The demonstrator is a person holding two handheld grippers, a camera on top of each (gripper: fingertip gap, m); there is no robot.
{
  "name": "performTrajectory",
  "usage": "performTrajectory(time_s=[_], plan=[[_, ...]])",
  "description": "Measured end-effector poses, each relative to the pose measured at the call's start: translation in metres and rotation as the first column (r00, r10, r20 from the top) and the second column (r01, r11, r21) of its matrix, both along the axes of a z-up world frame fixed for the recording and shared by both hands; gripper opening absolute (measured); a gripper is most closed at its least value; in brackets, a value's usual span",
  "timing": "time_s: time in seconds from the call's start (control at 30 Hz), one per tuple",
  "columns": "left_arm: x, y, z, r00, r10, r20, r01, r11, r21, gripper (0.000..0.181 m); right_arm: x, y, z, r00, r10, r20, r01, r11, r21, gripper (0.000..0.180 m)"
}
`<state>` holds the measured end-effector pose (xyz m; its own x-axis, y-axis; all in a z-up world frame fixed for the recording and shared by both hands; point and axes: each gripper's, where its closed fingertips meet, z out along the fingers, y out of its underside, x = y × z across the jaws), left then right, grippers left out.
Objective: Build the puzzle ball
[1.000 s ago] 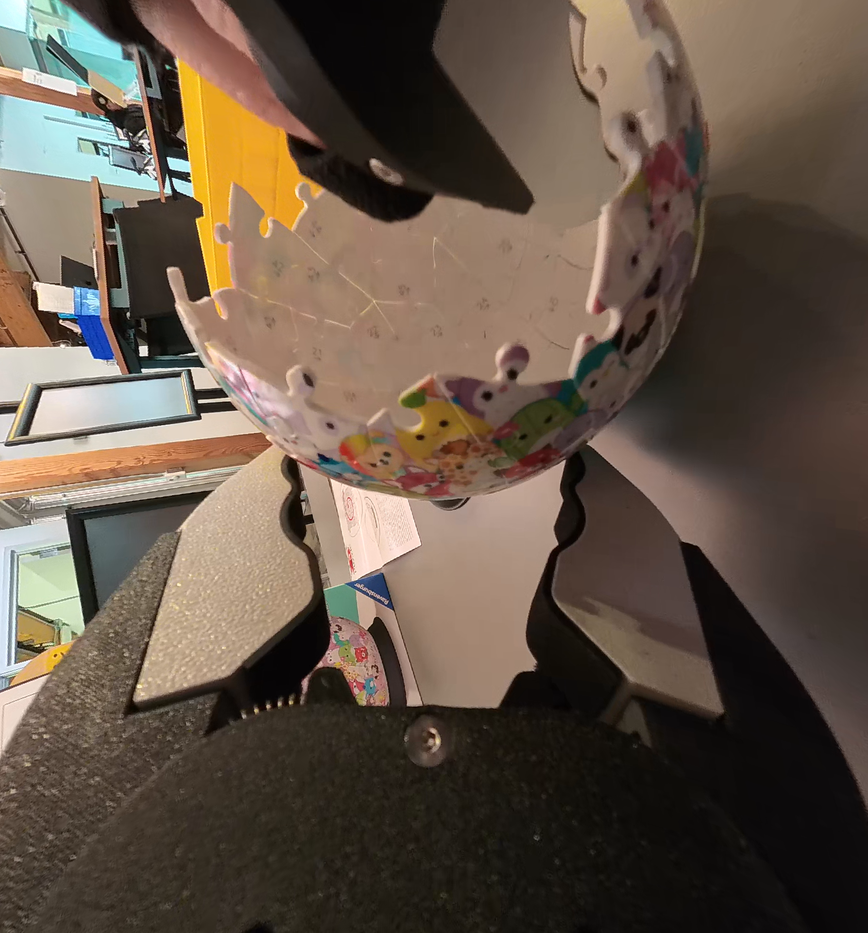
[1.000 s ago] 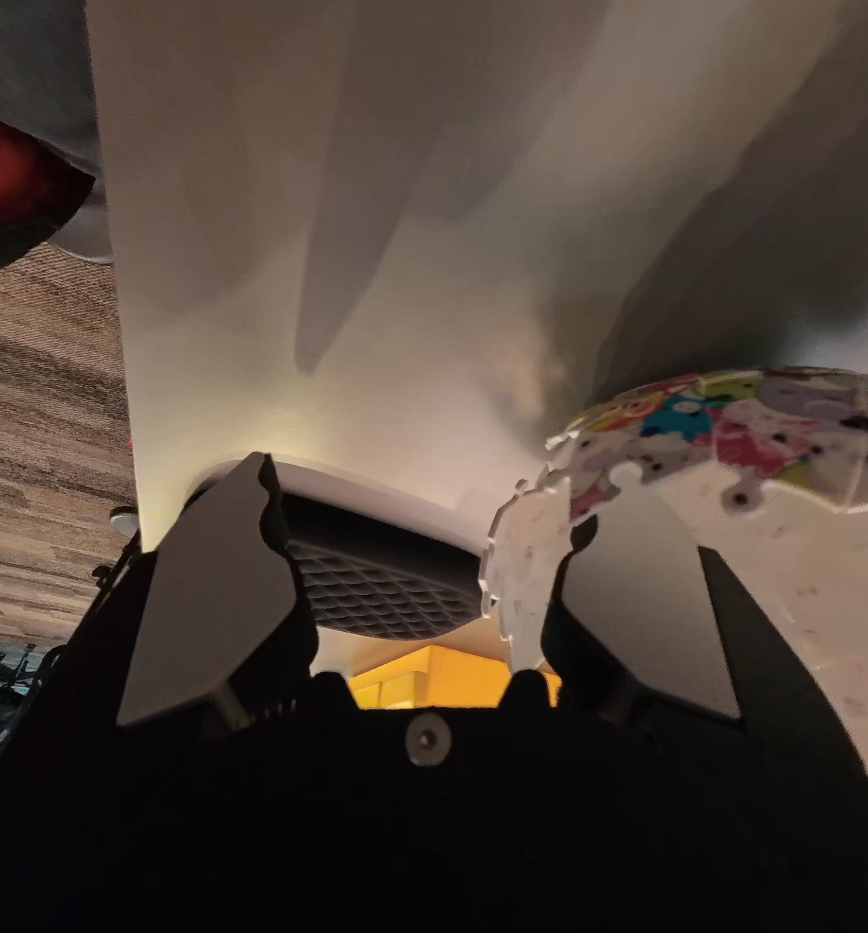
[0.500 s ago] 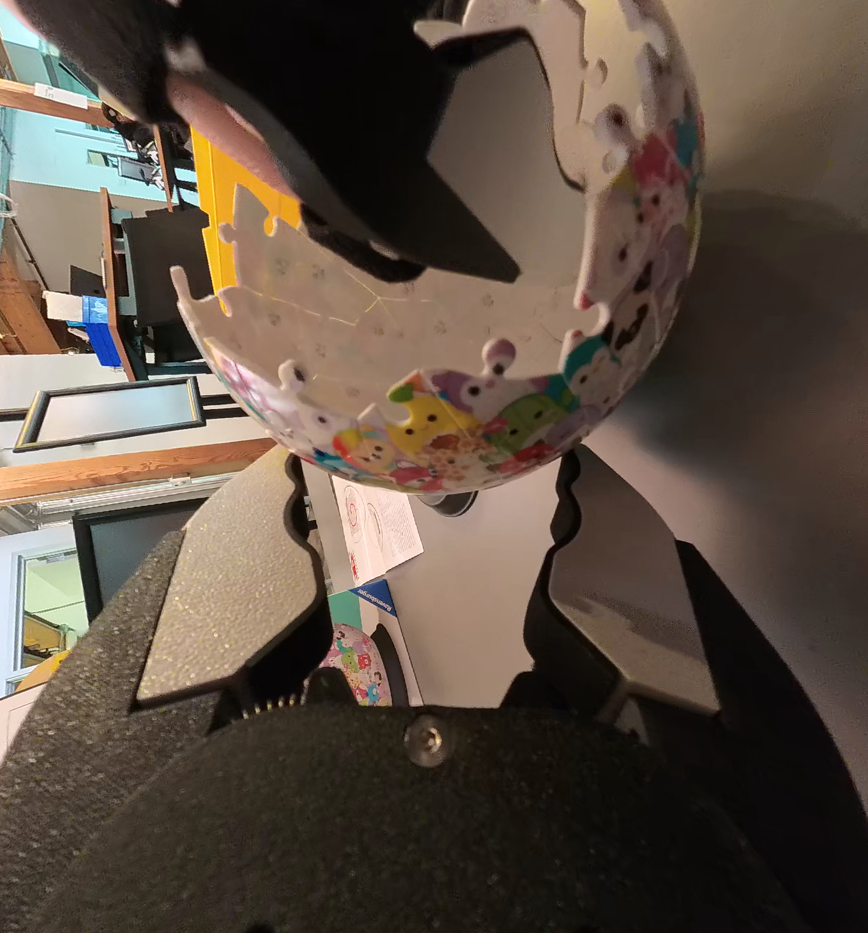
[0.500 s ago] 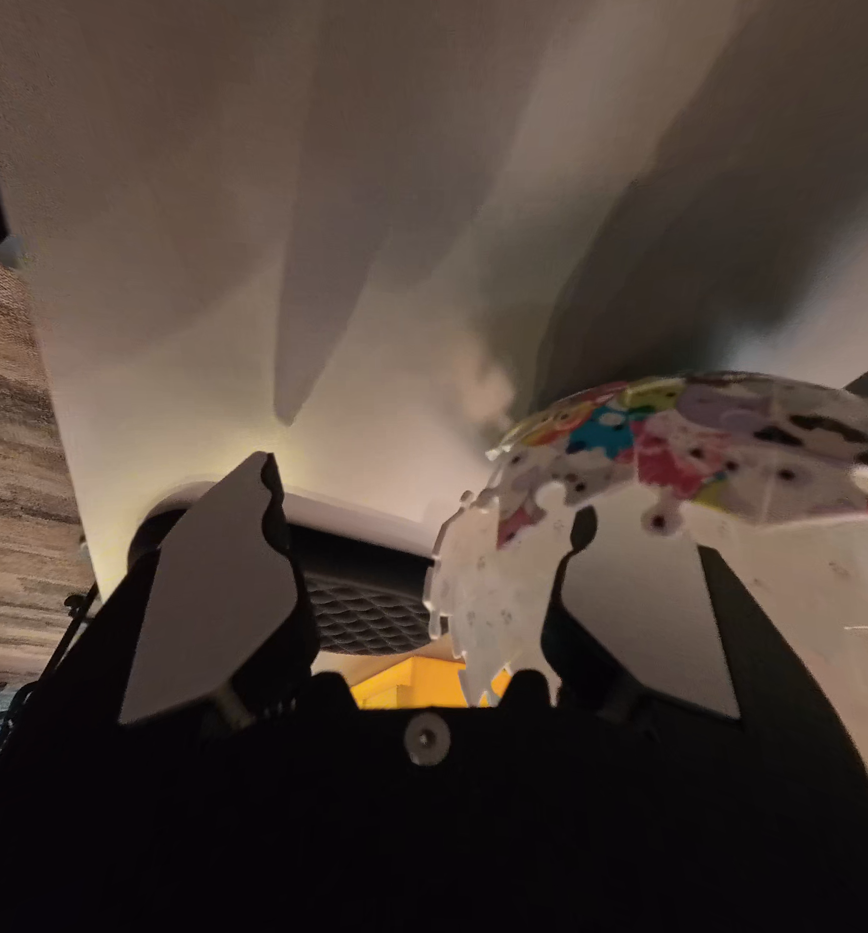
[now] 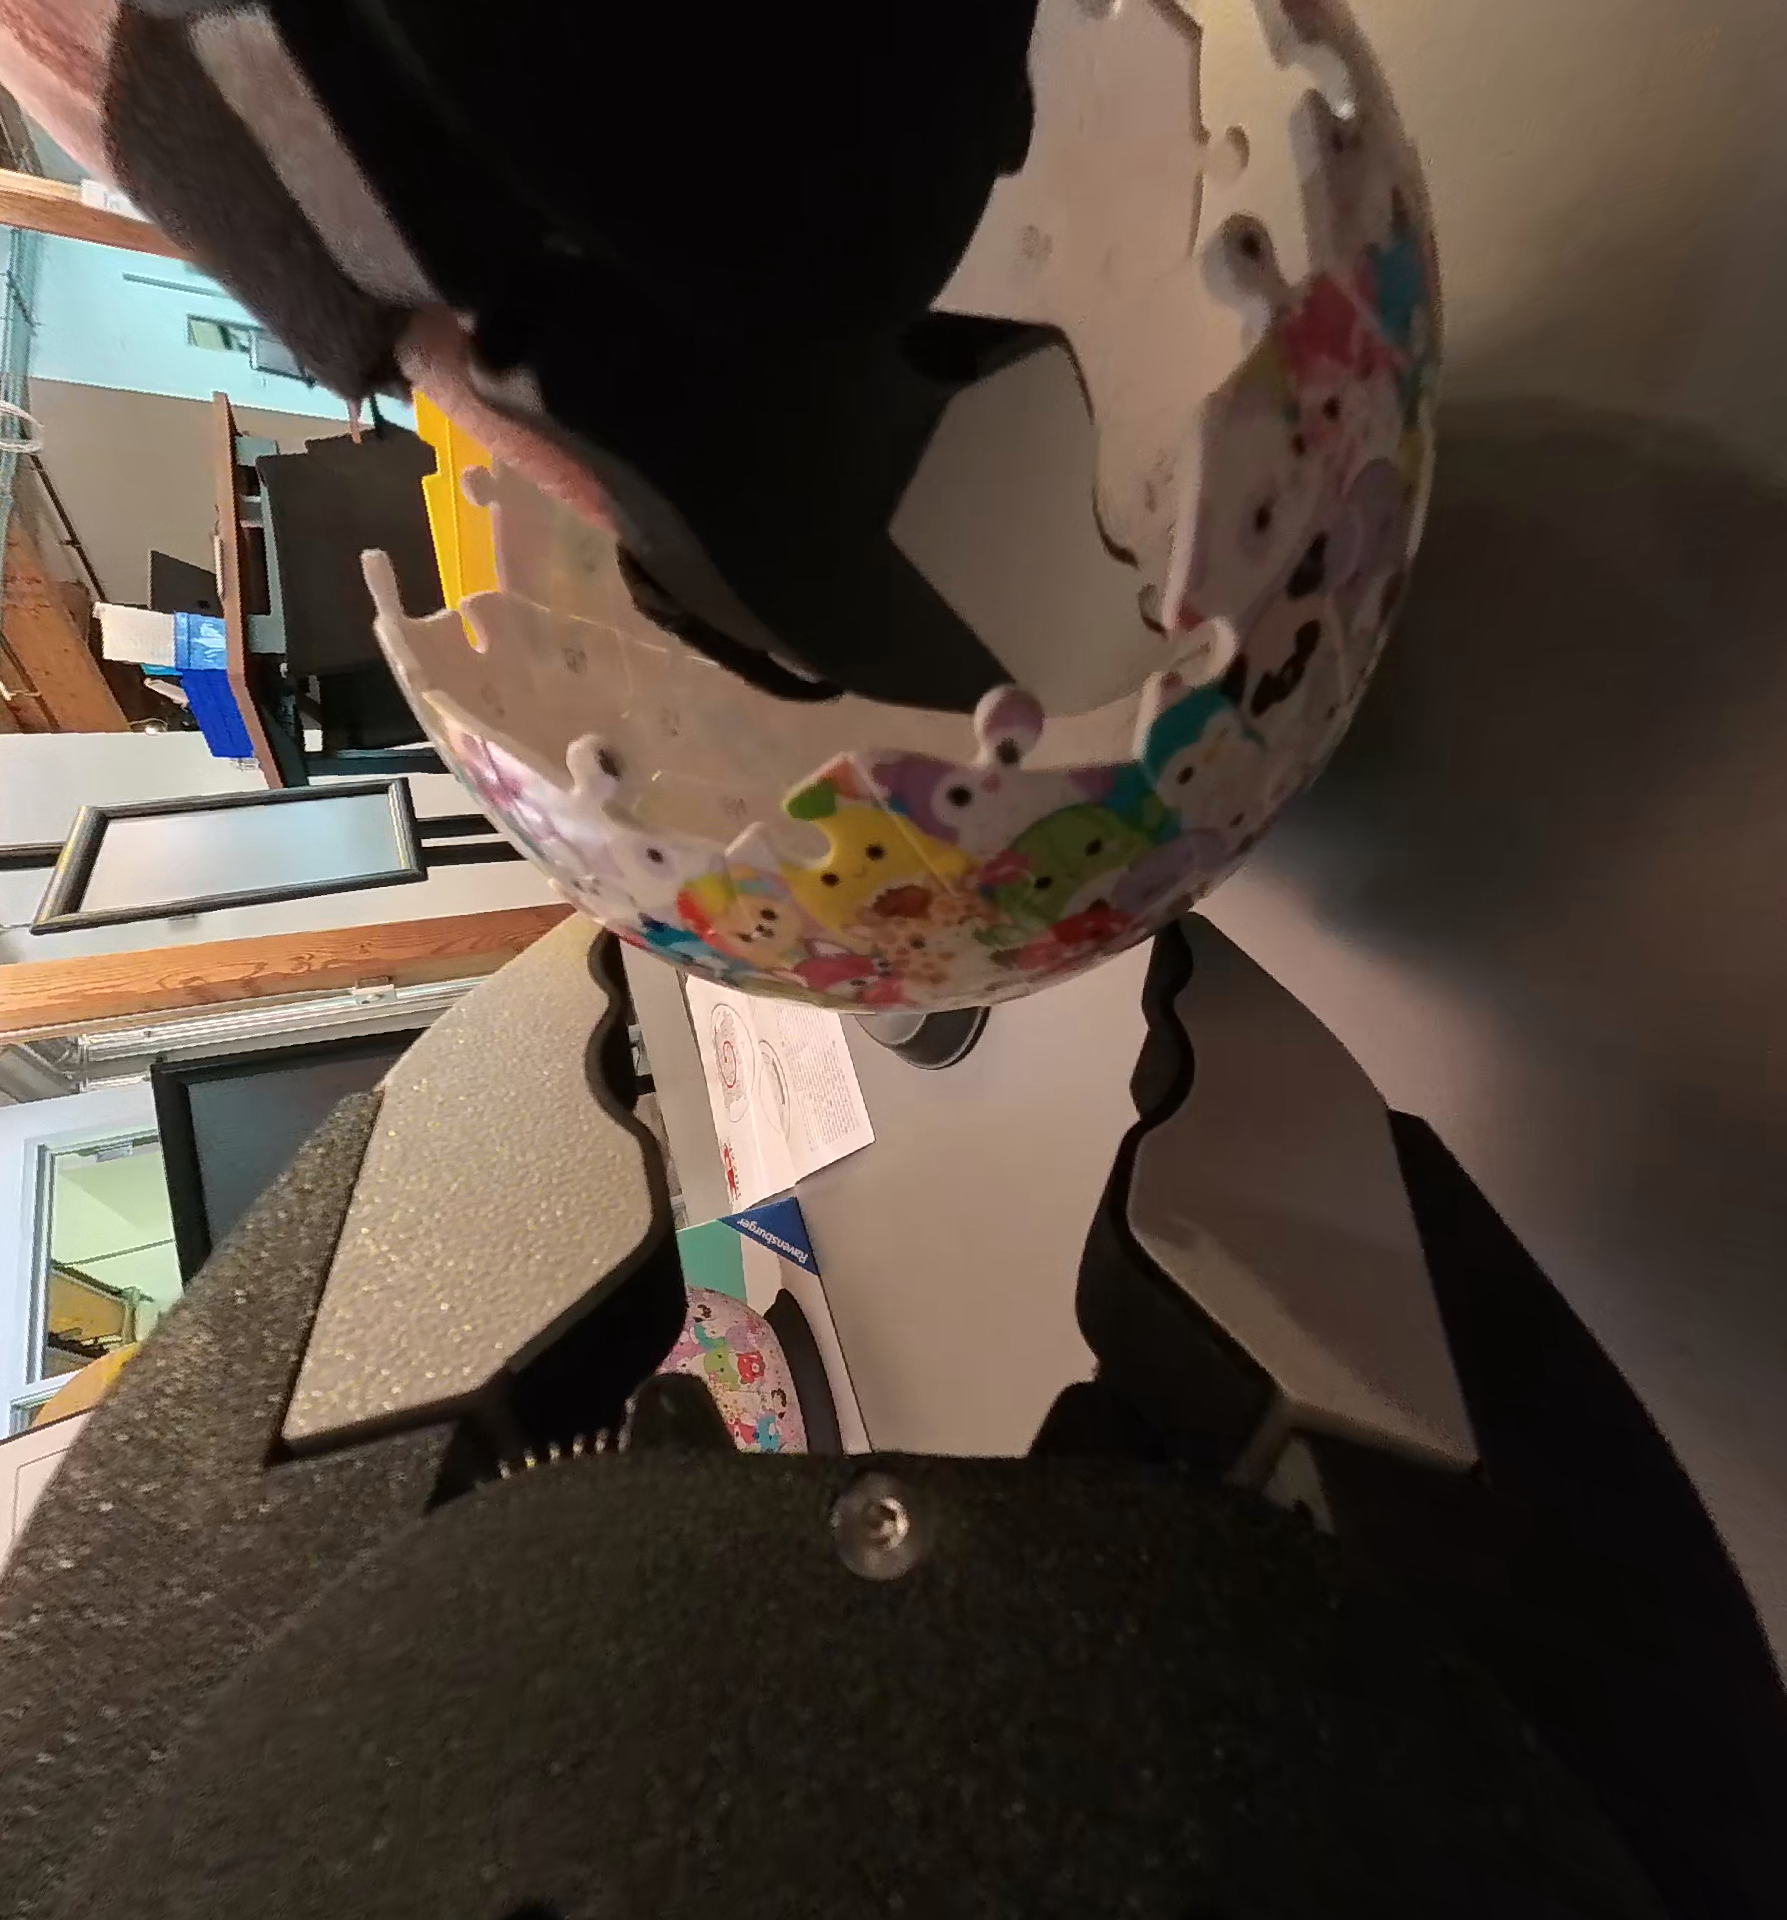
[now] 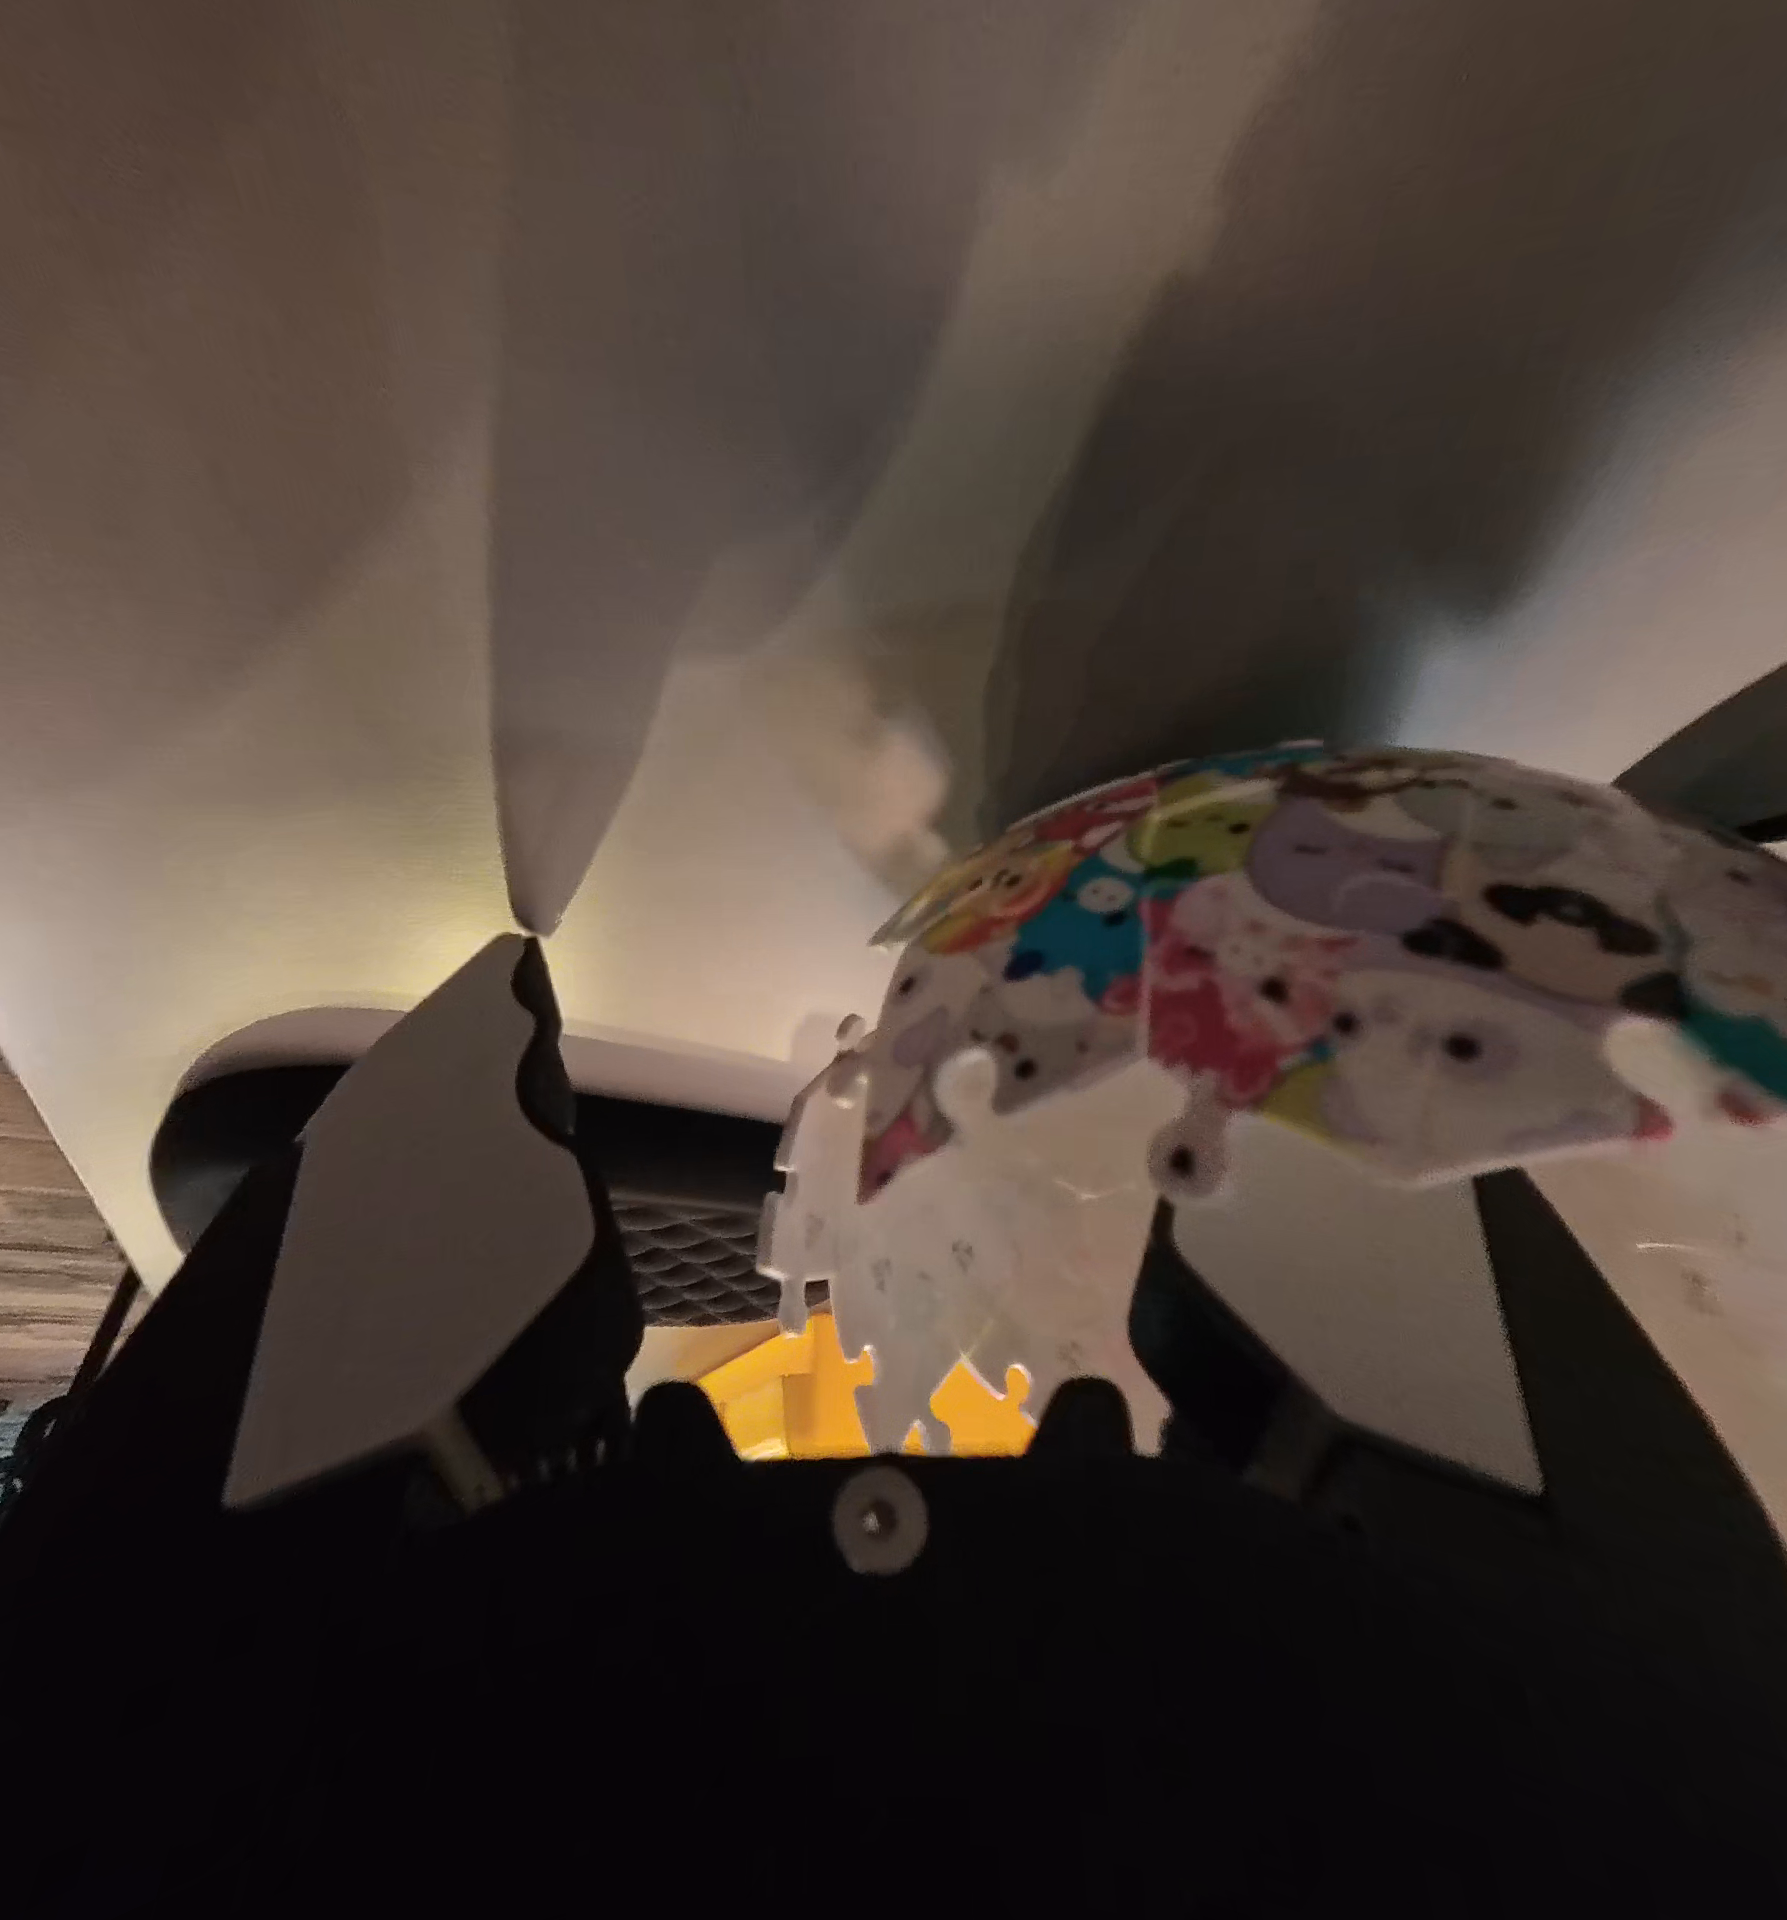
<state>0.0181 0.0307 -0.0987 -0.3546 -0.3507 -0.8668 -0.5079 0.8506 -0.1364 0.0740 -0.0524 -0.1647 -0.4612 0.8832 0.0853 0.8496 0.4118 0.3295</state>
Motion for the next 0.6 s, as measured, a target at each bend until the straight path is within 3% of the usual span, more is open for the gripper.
performTrajectory(time_s=[0.2, 0.6], plan=[[0.0, 0.0, 0.0, 1.0, -0.001, 0.001, 0.001, 1.0, 0.001, 0.095, 0.0, 0.001, -0.002, 1.0, -0.001, 0.012, 0.001, 1.0, -0.016, 0.12], [0.001, -0.001, -0.001, 1.0, -0.007, -0.004, 0.007, 1.0, 0.007, 0.092, 0.007, -0.011, 0.0, 1.0, -0.001, 0.011, 0.001, 0.999, -0.054, 0.097]])
